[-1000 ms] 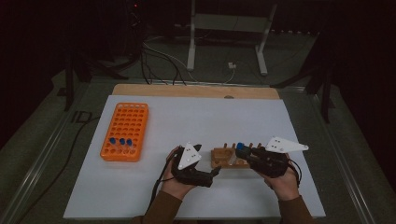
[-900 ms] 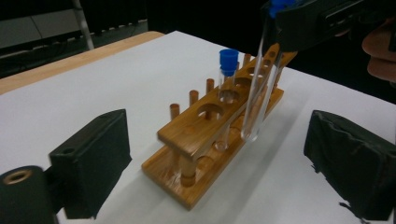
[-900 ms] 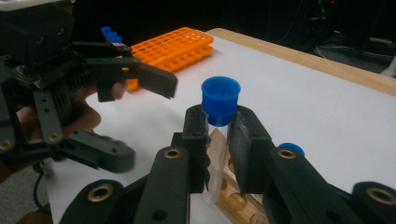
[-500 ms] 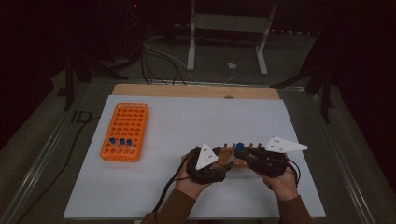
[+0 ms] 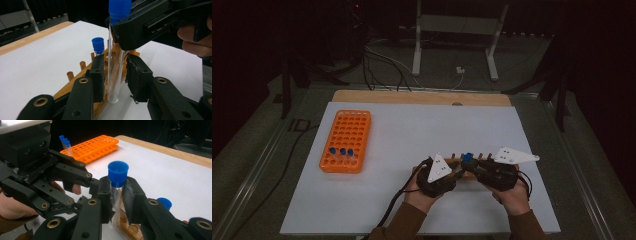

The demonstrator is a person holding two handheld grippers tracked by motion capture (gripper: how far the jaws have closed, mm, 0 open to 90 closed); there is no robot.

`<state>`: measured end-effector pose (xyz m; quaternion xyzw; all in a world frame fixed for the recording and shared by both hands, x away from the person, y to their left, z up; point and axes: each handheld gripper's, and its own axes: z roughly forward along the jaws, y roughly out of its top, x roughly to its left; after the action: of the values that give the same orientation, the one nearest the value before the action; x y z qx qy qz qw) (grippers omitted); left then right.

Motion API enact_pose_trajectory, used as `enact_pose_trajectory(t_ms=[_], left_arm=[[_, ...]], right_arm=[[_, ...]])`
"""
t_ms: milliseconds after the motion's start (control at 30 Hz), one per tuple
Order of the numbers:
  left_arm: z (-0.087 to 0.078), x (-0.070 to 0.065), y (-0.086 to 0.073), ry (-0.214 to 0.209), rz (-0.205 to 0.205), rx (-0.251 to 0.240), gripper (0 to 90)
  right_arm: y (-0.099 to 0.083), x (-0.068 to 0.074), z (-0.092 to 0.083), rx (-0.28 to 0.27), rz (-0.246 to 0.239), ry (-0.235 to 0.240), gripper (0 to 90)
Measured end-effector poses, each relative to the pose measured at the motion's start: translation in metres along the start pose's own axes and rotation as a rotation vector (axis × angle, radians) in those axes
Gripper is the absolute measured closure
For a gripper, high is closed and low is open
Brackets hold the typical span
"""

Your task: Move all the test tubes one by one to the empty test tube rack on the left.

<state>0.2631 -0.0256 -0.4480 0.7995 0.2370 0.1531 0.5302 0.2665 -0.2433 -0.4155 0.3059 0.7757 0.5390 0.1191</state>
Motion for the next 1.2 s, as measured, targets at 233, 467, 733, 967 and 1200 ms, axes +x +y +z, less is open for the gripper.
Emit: enact_pose_trajectory(t_ms=[233, 467, 733, 967, 1200], left_arm=[[0.001, 0.001, 0.0, -0.01, 0.003, -0.007, 77.0], [-0.008, 0.012, -0.001, 0.031, -0.017, 0.005, 77.3], [-0.035, 0.032, -0.006, 0.098, -0.056, -0.014, 77.4], [-0.07, 0.055, -0.017, 0.177, -0.089, -0.029, 77.4], [-0.107, 0.077, -0.031, 0.261, -0.125, -0.044, 77.4]], right_arm=[[0.0, -0.001, -0.001, -0.004, 0.002, 0.007, 77.2], [0.002, -0.008, -0.01, -0.066, 0.035, -0.033, 37.0], [-0.001, -0.018, -0.013, -0.053, 0.058, -0.15, 19.8], [-0.006, -0.026, -0.015, -0.053, 0.083, -0.183, 14.4], [-0.008, -0.028, -0.015, -0.049, 0.096, -0.214, 4.1]])
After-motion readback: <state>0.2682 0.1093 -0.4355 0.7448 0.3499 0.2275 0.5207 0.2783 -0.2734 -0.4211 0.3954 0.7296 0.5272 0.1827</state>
